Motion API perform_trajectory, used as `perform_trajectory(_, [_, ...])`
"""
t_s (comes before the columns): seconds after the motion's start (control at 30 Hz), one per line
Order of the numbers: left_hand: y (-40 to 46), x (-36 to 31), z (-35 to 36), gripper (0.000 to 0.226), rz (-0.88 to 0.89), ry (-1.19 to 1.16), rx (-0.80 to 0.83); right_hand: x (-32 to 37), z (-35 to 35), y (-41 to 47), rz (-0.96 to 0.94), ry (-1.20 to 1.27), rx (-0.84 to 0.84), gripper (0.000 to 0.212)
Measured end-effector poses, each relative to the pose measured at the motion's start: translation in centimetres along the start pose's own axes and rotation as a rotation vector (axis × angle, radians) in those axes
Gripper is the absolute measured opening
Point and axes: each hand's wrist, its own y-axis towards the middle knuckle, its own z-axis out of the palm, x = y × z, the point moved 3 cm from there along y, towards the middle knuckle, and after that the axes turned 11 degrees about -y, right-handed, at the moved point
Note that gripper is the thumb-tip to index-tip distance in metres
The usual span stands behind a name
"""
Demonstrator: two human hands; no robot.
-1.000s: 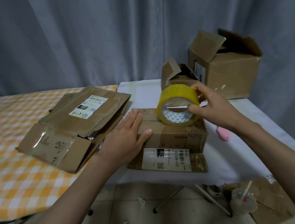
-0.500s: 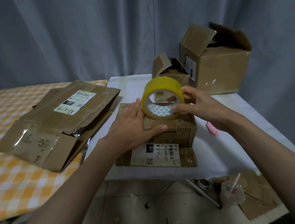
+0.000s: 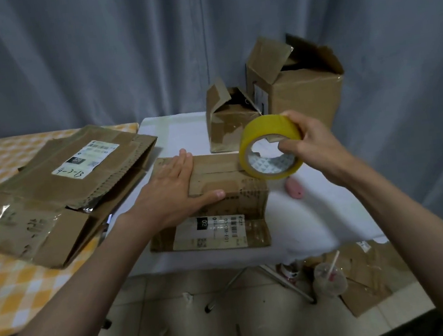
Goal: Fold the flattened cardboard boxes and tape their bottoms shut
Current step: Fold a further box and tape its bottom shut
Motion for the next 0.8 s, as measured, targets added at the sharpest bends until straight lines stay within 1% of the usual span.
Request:
perform_trajectory(0.1, [-0.1,0.0,0.0,0.12,-0.006,0.015,0.01,-0.6,-0.9,0.0,-0.057,-0.25,-0.074,0.039])
perform_trajectory(0.17, [-0.1,-0.1,-0.1,0.119,-0.007,0.022,0.006,-1.4,-1.6,-0.2,-0.051,-0.422,-0.06,0.042])
perform_trajectory(0.23, [0.0,-0.2,-0.1,0.118,-0.003,0.028,0.009,-2.2,-1.9,-0.3,-0.039,-0.515,-0.028,0.043])
perform_trajectory(0.3, [-0.1,-0.3,-0.2,0.117,-0.002,0.036,0.008,-2.4,-1.7,-0.4,-0.051,-0.532,-0.012,0.041])
perform_trajectory(0.37, [-0.2,-0.4,-0.2,0.116,0.001,0.041,0.004,-2.5,-1.3,-0.4,-0.081,-0.545,0.015,0.046])
perform_trajectory(0.43, [-0.2,-0.3,-0.3,0.115,0.004,0.043,0.003,-3.1,-1.1,-0.5,-0.074,-0.577,0.04,0.042])
perform_trajectory(0.5, [-0.2,-0.4,-0.3,0.115,0.01,0.042,0.002,-3.5,-0.9,-0.5,-0.053,-0.606,0.049,0.044])
perform_trajectory(0.6, [-0.1,-0.3,-0.3,0.116,0.02,0.054,-0.017,-3.5,-0.4,-0.3,-0.071,-0.63,0.082,0.046])
perform_trajectory(0.7, [0.2,0.4,-0.1,0.123,0.047,0.076,-0.02,-3.7,0.0,-0.1,-0.075,-0.671,0.098,0.047])
perform_trajectory(0.8, [0.4,1.6,-0.6,0.135,0.062,0.081,0.007,-3.2,0.5,0.0,-0.087,-0.661,0.088,0.048])
